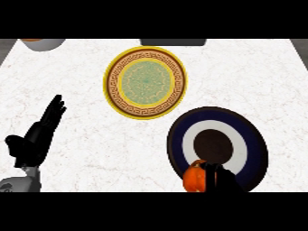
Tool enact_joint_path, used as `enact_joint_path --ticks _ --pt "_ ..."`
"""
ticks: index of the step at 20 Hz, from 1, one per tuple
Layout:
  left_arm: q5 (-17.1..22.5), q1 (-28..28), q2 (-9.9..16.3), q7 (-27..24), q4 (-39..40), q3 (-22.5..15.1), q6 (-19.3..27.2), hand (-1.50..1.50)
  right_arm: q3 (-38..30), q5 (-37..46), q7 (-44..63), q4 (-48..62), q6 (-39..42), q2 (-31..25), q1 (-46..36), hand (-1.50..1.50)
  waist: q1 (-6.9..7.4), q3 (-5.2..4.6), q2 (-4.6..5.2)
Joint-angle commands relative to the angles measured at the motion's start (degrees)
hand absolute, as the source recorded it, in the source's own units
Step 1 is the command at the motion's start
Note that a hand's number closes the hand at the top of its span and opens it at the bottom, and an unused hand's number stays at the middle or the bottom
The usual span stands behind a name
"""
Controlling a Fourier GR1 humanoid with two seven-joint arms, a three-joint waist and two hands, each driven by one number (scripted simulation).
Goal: Pick the squash from the plate and place it in the plate
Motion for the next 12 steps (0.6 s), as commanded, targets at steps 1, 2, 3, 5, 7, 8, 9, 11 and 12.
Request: enact_joint_path --ticks 1,2,3,5,7,8,9,11,12 --pt "0.11 1.06 -0.12 0.00 -0.85 -0.24 -0.27 0.00 -1.74 -5.09 9.71 -7.59 4.11 7.34 -5.00 1.50 0.94 0.05 0.06" --pt "0.61 -0.10 0.76 0.10 -0.74 0.15 -1.29 0.00 -2.89 -5.86 9.74 -5.55 3.27 7.33 -6.22 1.50 1.18 0.08 0.39" --pt "0.18 -0.62 -0.24 -0.08 -0.30 -0.33 -0.49 0.00 -1.97 -5.97 8.91 -6.25 4.76 7.33 -6.83 1.50 0.93 0.01 0.42" --pt "-0.10 -0.88 -0.59 -0.53 0.82 -0.17 0.02 0.00 -3.68 -9.24 8.18 -5.03 4.27 7.35 -7.86 1.50 1.28 0.03 0.88" --pt "-0.33 -0.71 -0.31 -0.66 -0.12 -0.66 -0.46 0.00 -5.36 -11.63 7.47 -3.63 3.59 7.37 -10.47 1.50 2.44 0.09 1.01" --pt "-0.06 -0.76 -0.63 -0.41 -0.30 -1.25 -1.14 0.00 -8.12 -13.79 5.98 -3.08 3.72 7.38 -11.93 1.50 2.41 0.11 1.06" --pt "-0.45 -1.95 -0.75 -0.47 -0.11 -0.97 -0.27 0.00 -6.55 -14.28 7.87 -1.29 2.46 7.40 -12.61 1.50 2.54 0.14 1.12" --pt "-0.85 -0.83 -1.11 -0.67 0.41 -1.99 -0.89 0.00 -9.66 -17.70 6.92 -0.74 2.15 7.44 -15.88 1.50 3.10 0.13 1.24" --pt "-0.63 -1.62 -1.21 -0.76 0.46 -2.25 -1.44 0.00 -11.96 -20.05 6.72 0.68 3.10 7.49 -19.07 1.50 3.50 0.08 1.40"
